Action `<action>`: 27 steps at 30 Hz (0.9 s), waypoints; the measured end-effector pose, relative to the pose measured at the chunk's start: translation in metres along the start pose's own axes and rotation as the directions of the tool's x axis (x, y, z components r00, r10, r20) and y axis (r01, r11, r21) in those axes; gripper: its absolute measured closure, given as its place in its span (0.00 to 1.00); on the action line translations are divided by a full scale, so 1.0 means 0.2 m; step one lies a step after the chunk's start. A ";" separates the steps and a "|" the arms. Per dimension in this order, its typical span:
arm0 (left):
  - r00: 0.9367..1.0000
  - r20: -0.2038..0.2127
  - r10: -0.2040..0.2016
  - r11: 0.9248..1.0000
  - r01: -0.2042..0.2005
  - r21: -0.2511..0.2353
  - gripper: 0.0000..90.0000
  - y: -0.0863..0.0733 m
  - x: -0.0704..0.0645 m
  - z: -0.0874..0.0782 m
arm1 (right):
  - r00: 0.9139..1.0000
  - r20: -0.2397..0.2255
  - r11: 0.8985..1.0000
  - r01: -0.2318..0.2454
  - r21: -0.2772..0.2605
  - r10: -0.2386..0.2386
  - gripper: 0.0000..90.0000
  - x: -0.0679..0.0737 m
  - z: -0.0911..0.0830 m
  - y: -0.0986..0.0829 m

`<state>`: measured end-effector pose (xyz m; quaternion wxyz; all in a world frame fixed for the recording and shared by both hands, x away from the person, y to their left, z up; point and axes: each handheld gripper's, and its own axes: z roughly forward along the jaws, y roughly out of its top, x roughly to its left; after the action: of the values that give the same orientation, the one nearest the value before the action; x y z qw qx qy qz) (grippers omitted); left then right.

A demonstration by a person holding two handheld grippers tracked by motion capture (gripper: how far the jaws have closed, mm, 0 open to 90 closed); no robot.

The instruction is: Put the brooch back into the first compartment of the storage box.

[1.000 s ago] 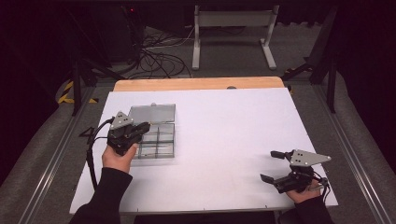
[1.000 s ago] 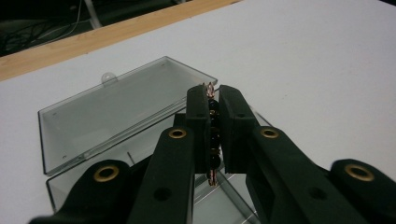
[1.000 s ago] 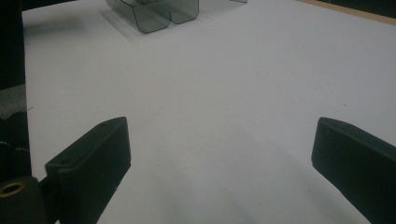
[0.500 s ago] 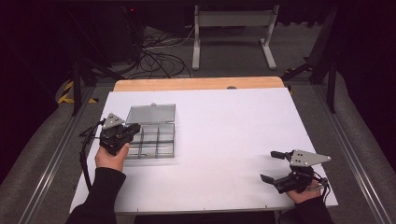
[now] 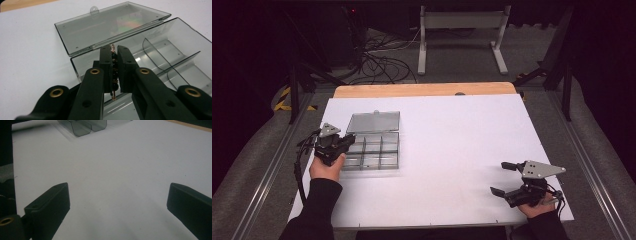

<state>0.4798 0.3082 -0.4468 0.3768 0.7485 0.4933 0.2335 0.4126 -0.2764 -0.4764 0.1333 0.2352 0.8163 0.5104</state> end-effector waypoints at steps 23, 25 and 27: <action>0.999 0.003 -0.032 0.999 0.032 0.001 0.72 0.01 0.02 0.04 | 1.000 0.001 1.000 -0.002 -0.002 0.002 0.06 0.00 0.00 0.00; 1.000 0.006 -0.029 1.000 0.029 -0.006 0.71 0.01 0.02 0.02 | 1.000 0.003 1.000 -0.003 0.001 0.003 0.06 0.00 0.00 0.00; 1.000 0.012 -0.028 0.999 0.028 -0.020 0.67 0.01 0.01 0.00 | 1.000 0.000 1.000 -0.002 0.002 0.002 0.06 0.00 0.01 0.00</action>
<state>0.4823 0.3103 -0.4442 0.3901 0.7391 0.4991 0.2289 0.4134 -0.2754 -0.4770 0.1327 0.2364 0.8164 0.5099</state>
